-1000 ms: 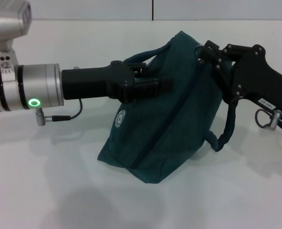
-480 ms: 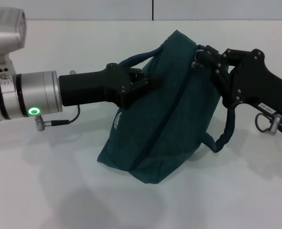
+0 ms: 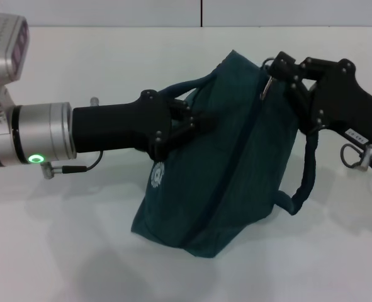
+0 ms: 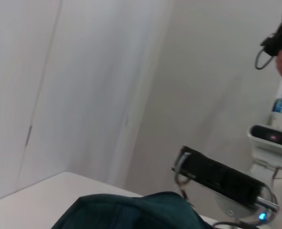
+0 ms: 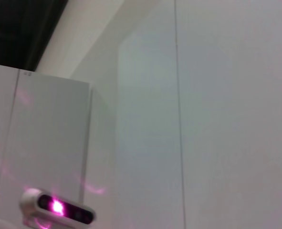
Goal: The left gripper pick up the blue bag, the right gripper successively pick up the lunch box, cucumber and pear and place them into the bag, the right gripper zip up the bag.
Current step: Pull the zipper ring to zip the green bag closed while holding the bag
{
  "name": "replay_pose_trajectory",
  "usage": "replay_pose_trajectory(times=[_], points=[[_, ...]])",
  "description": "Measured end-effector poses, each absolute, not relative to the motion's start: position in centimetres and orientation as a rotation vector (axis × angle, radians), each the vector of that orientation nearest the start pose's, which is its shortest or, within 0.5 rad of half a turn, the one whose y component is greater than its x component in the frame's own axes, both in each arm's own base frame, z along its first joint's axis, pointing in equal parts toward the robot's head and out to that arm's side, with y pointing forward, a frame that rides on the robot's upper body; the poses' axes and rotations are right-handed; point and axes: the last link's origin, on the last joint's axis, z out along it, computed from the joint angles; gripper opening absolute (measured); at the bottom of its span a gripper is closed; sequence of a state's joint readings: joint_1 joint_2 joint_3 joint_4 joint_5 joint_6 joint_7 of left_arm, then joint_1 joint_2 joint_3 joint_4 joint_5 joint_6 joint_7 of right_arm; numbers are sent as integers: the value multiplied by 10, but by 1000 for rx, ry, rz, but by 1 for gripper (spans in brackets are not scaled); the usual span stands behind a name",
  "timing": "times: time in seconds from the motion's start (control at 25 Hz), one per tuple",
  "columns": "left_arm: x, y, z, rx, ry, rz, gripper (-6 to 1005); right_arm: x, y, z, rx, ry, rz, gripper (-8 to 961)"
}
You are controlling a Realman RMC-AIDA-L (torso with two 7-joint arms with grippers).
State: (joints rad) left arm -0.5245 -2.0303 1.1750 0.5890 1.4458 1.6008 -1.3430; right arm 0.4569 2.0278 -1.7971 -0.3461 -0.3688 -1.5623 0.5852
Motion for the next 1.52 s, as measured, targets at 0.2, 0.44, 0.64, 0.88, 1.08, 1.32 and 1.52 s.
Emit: replay_pose_trajectory(times=[0.2, 0.44, 0.64, 0.88, 1.08, 1.32, 1.52], points=[[-208, 317, -20, -2875, -458, -1050, 44, 219, 309, -21, -2171, 146, 1351, 18], [-212, 318, -16, -2880, -451, -1025, 44, 230, 311, -18, -2125, 210, 1319, 18], [-216, 320, -8, -2884, -440, -1002, 44, 240, 317, -19, -2102, 328, 1278, 18], [-223, 321, 5, -2855, -441, -1010, 43, 248, 319, -20, -2092, 398, 1253, 19], [-227, 322, 13, -2840, -442, -993, 42, 252, 316, -20, -2093, 421, 1246, 20], [-226, 324, 14, -2843, -424, -990, 41, 254, 313, -23, -2135, 437, 1236, 23], [-225, 324, 13, -2847, -415, -989, 40, 256, 310, -21, -2122, 441, 1249, 98]])
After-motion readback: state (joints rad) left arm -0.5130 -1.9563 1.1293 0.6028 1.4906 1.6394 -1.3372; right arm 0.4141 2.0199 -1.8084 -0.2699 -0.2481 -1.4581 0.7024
